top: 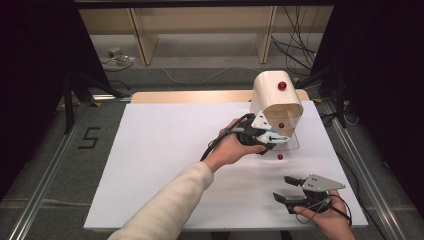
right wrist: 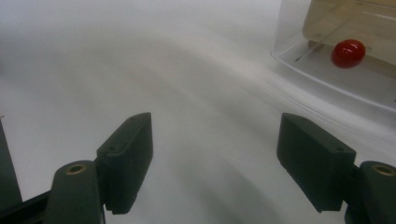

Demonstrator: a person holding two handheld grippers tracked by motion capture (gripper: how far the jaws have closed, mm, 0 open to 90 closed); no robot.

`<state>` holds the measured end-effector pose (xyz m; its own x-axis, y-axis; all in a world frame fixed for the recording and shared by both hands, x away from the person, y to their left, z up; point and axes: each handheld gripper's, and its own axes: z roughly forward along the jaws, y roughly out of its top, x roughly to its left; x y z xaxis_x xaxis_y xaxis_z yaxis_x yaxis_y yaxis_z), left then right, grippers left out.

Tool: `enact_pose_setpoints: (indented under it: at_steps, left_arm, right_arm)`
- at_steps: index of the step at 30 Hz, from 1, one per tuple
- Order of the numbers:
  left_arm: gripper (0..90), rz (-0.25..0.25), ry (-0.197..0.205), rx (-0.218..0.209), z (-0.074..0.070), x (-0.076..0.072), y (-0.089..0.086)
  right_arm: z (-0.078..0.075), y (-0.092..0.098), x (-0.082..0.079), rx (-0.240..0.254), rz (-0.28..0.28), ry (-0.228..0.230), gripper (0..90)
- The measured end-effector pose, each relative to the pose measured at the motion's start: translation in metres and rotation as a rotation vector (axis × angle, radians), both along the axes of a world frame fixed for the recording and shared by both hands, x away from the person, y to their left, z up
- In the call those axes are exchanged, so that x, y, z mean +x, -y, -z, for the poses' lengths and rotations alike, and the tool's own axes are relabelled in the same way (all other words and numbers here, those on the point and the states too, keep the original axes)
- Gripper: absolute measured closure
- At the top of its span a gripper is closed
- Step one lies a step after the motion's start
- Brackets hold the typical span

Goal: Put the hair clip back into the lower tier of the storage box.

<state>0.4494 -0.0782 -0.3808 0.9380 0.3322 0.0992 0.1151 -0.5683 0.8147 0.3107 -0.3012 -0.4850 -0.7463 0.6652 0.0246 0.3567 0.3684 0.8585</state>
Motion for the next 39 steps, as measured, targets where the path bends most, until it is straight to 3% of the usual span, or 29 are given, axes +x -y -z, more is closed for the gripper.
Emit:
enact_pose_setpoints:
  at_steps: [39]
  left_arm:
    - [46.9,-0.005,-0.022,0.019,0.013,0.006,0.025]
  right_arm:
    - [0.0,0.0,0.0,0.009,-0.005,0.002,27.7]
